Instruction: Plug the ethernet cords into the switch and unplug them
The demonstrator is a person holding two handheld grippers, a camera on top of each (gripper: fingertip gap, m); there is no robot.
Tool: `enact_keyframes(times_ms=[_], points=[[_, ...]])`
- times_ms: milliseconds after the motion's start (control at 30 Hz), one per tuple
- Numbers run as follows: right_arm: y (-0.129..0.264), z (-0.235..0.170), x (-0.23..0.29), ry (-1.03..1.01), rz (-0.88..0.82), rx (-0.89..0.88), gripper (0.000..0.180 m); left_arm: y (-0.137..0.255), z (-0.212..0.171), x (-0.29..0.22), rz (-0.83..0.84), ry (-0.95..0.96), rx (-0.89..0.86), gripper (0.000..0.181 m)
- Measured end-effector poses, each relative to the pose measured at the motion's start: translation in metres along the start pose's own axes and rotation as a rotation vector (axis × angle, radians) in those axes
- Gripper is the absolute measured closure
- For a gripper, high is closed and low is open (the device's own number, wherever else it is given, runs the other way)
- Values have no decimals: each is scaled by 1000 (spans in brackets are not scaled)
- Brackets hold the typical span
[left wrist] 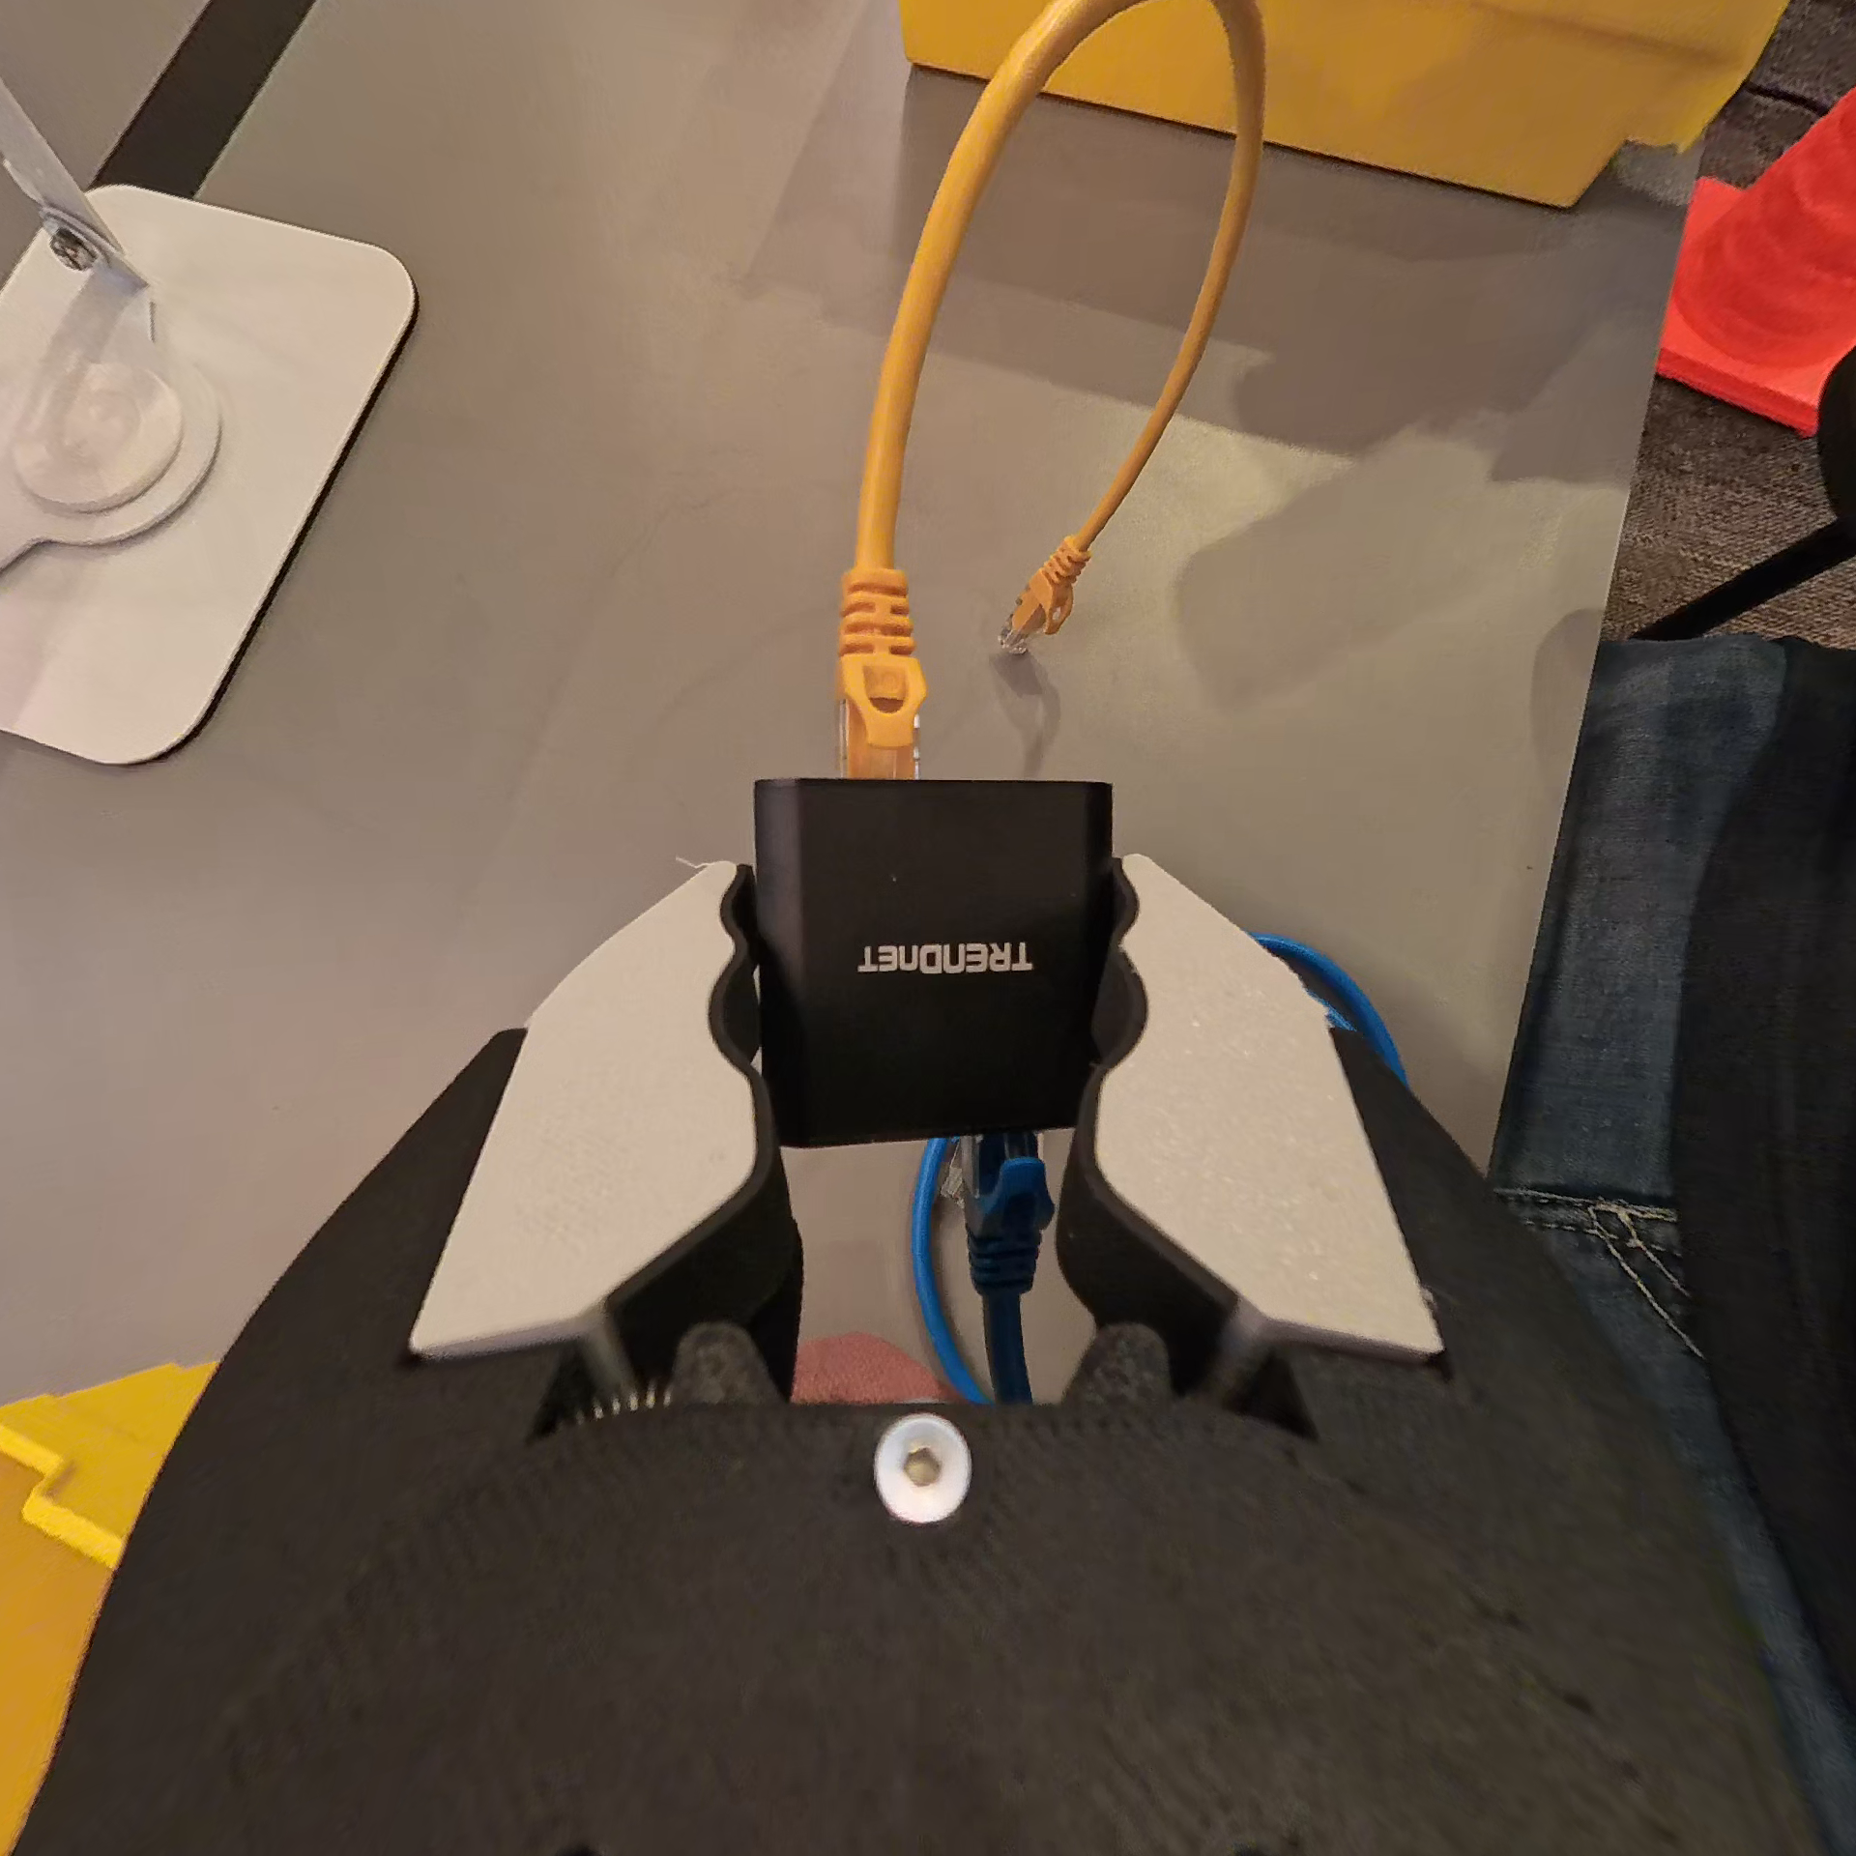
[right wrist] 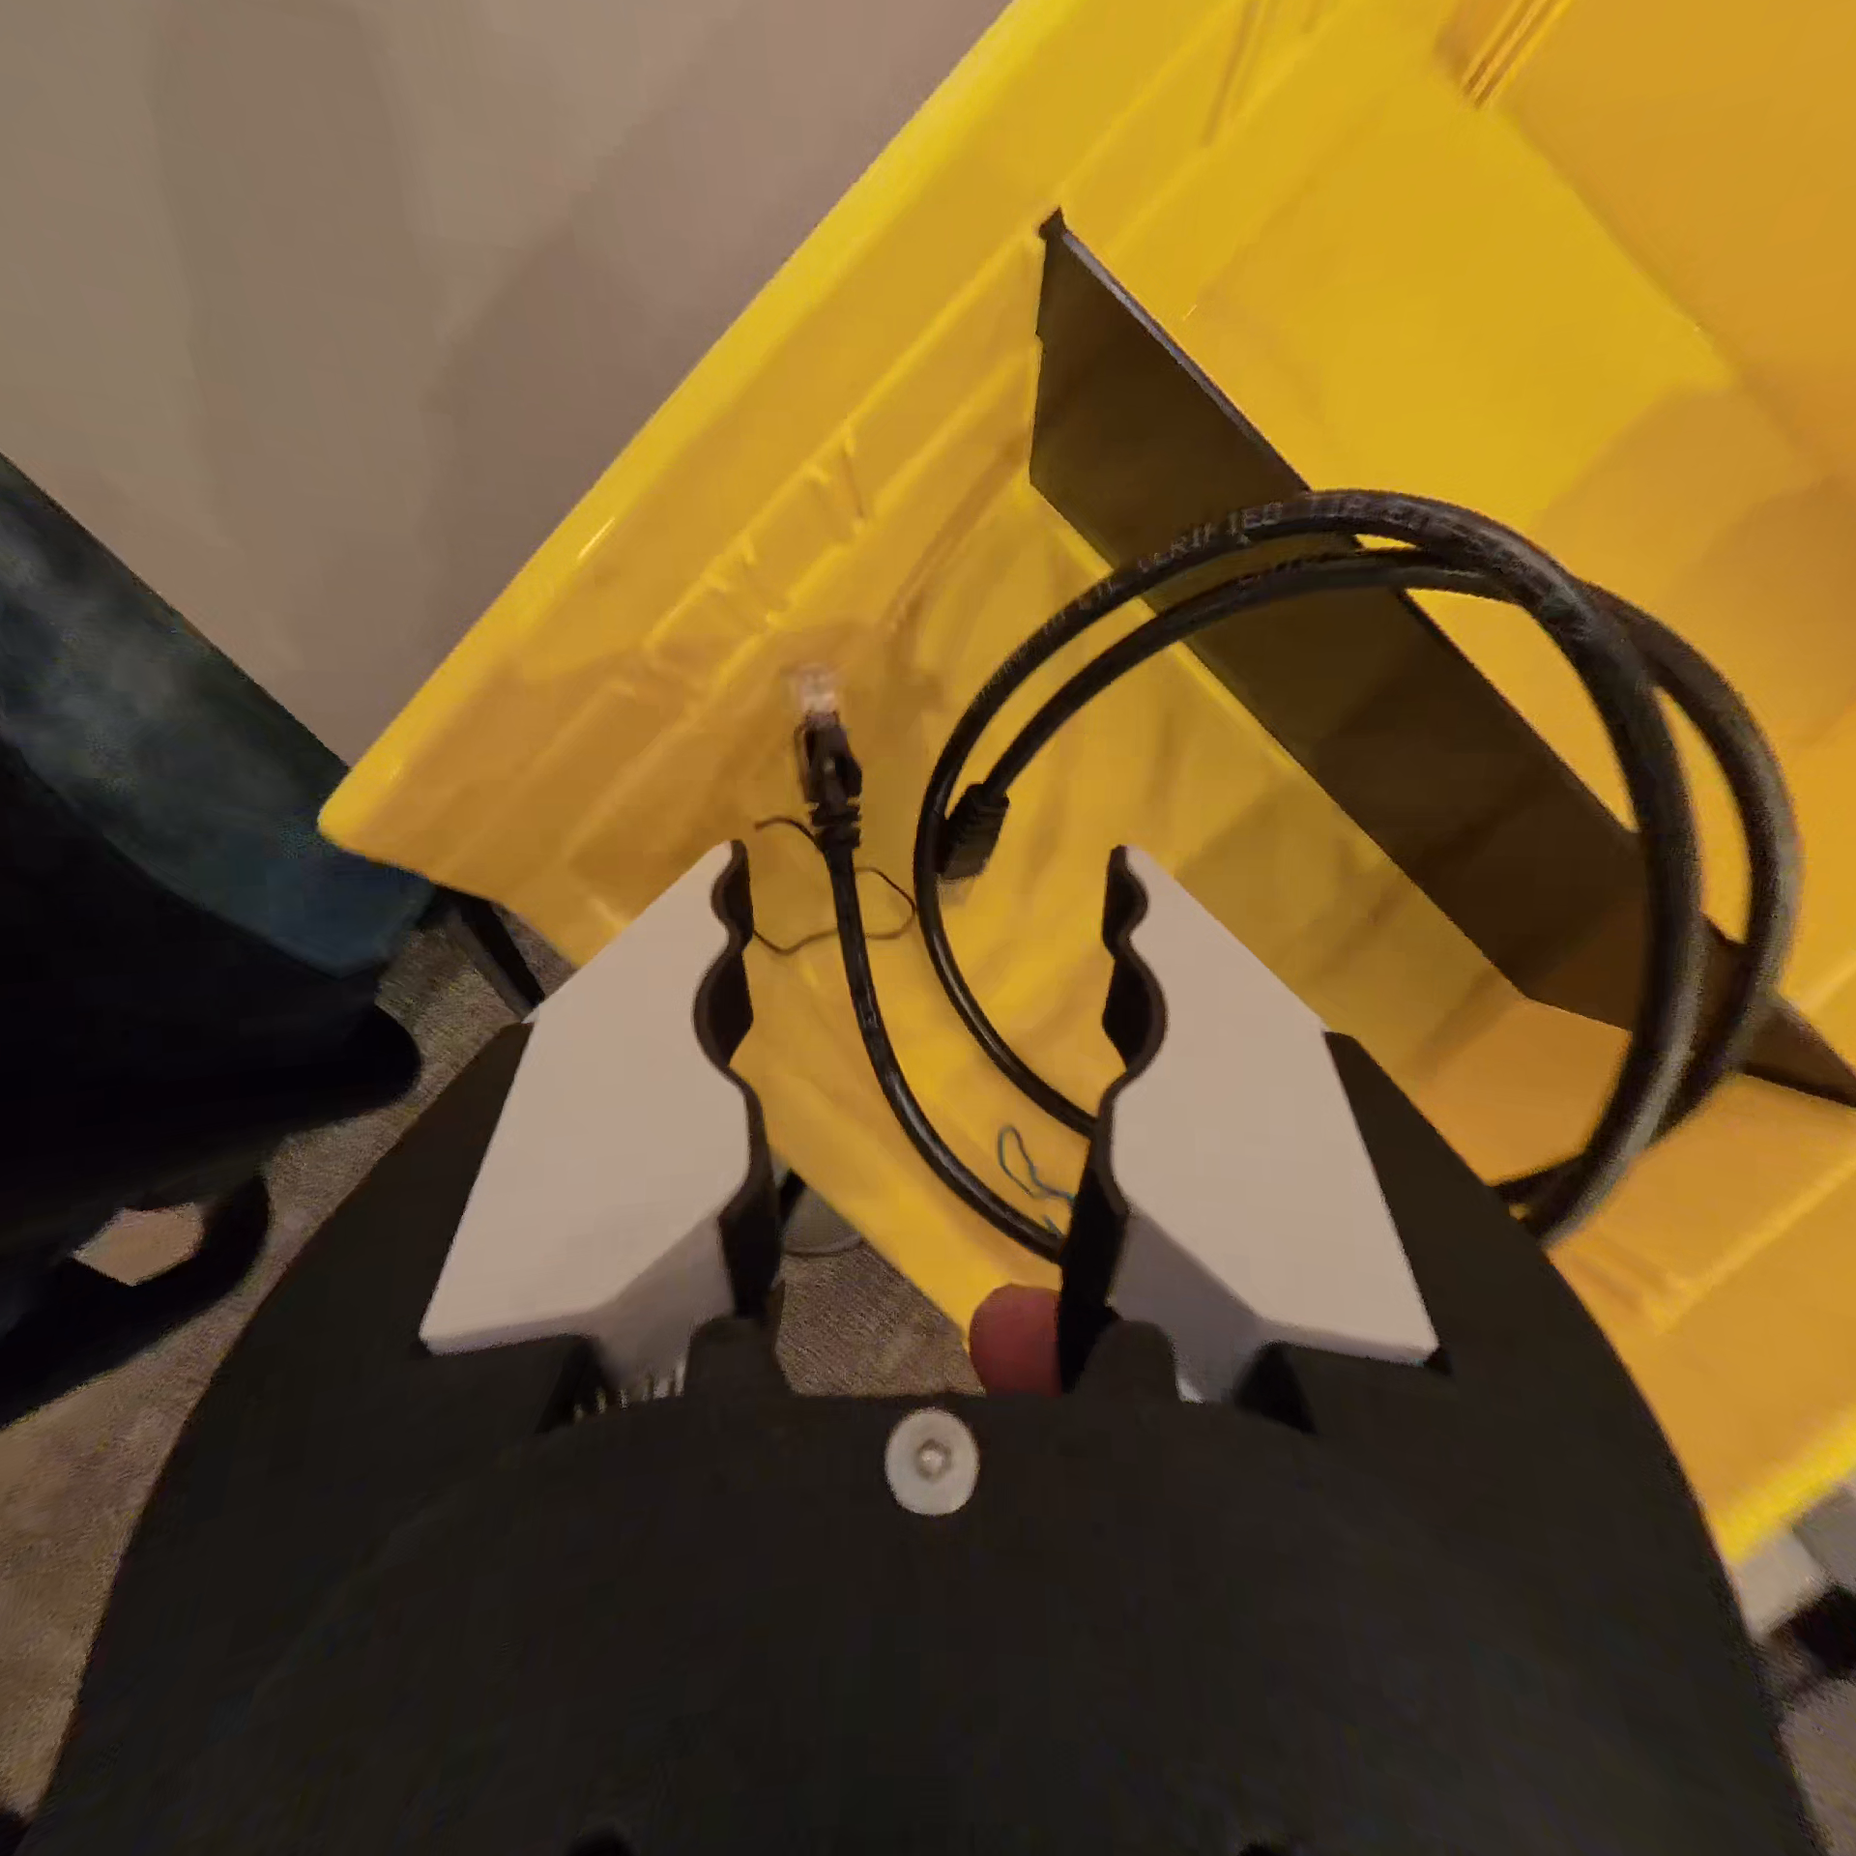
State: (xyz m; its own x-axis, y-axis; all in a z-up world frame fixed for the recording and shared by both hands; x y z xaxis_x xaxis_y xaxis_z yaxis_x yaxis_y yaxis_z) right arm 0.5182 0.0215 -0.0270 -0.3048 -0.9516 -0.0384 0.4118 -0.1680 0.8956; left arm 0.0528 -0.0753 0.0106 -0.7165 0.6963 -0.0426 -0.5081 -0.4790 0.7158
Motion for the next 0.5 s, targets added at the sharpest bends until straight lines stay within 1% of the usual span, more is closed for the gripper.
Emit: enact_keyframes(times_ms=[33, 133, 200, 233, 267, 333, 367, 433, 500], points=[[6, 1, 0, 27, -31, 3, 107, 0, 0, 0, 0, 1, -1, 116], [27, 10, -2, 78, -122, -50, 114, 1, 1, 1, 1, 6, -3, 116], [43, 22, -1, 157, -271, -66, 123, 2, 0, 1, -5, 14, -6, 116], [51, 33, 6, 221, -334, -105, 128, 2, 1, 1, -8, 16, -5, 116], [59, 49, 17, 298, -370, -181, 134, 2, 1, 1, -12, 18, -5, 116], [68, 89, 49, 459, -388, -334, 136, 3, 2, 1, -26, 25, -4, 116], [66, 110, 65, 543, -406, -374, 134, 3, 3, 0, -33, 27, -1, 116], [56, 151, 99, 733, -428, -472, 136, 3, 5, -1, -42, 31, 6, 116], [39, 186, 128, 903, -412, -566, 140, 3, 6, -3, -67, 38, 18, 116]])
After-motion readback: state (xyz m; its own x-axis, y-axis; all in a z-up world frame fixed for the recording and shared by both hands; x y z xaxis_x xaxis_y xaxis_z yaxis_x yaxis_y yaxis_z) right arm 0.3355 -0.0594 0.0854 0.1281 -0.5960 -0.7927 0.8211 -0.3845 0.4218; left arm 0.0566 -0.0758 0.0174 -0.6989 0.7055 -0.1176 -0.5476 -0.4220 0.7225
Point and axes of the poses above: each gripper's, where its closed fingertips meet, y back along the fingers, z out of its top, x = y × z across the jaws, the point moved 9 cm from there along y, back along the fingers, and after that the axes turned 7 degrees about y, right-handed, at the moved point
